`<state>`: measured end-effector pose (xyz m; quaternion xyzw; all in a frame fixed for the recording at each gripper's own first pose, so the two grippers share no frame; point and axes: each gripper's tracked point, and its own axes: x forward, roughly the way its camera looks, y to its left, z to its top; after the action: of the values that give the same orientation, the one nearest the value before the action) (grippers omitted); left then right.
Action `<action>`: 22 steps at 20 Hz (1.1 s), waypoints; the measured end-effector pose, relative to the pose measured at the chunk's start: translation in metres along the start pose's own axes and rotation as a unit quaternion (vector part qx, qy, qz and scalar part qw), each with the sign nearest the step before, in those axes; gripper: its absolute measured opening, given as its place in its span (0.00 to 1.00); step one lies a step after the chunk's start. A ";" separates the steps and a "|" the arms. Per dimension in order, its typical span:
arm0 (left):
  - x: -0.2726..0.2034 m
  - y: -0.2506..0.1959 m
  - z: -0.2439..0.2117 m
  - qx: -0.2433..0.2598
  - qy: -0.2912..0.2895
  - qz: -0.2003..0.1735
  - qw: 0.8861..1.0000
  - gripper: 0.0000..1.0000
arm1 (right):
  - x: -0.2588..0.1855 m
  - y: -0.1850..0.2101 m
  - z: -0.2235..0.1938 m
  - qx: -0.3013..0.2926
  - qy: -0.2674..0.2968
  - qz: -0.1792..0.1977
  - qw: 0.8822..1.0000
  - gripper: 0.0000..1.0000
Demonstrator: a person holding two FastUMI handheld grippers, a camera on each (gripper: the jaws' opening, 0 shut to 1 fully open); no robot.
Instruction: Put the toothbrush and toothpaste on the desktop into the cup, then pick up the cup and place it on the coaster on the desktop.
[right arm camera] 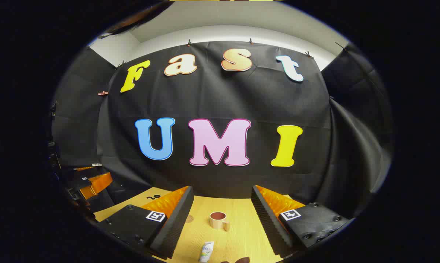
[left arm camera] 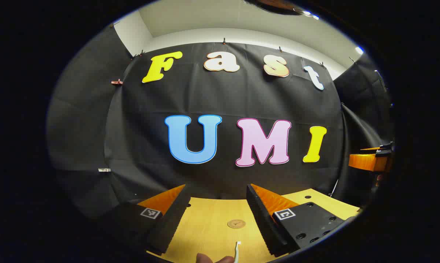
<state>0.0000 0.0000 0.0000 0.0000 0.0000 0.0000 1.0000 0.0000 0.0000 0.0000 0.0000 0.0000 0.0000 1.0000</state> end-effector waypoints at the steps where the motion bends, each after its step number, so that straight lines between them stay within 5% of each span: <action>1: 0.000 0.001 -0.002 0.001 0.000 0.002 1.000 0.97 | 0.001 0.002 -0.002 -0.001 0.003 0.002 1.000 0.97; 15: 0.002 0.014 -0.017 -0.005 0.016 0.010 1.000 0.97 | 0.015 0.014 -0.032 -0.003 0.045 0.010 0.999 0.97; 22: 0.002 0.032 -0.038 0.004 0.028 0.025 0.999 0.97 | 0.035 0.030 -0.118 0.005 0.187 0.011 0.982 0.97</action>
<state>0.0020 0.0316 -0.0376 0.0036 0.0278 0.0252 0.9993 0.0347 0.0297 -0.1176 0.0048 0.1870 0.0109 0.9823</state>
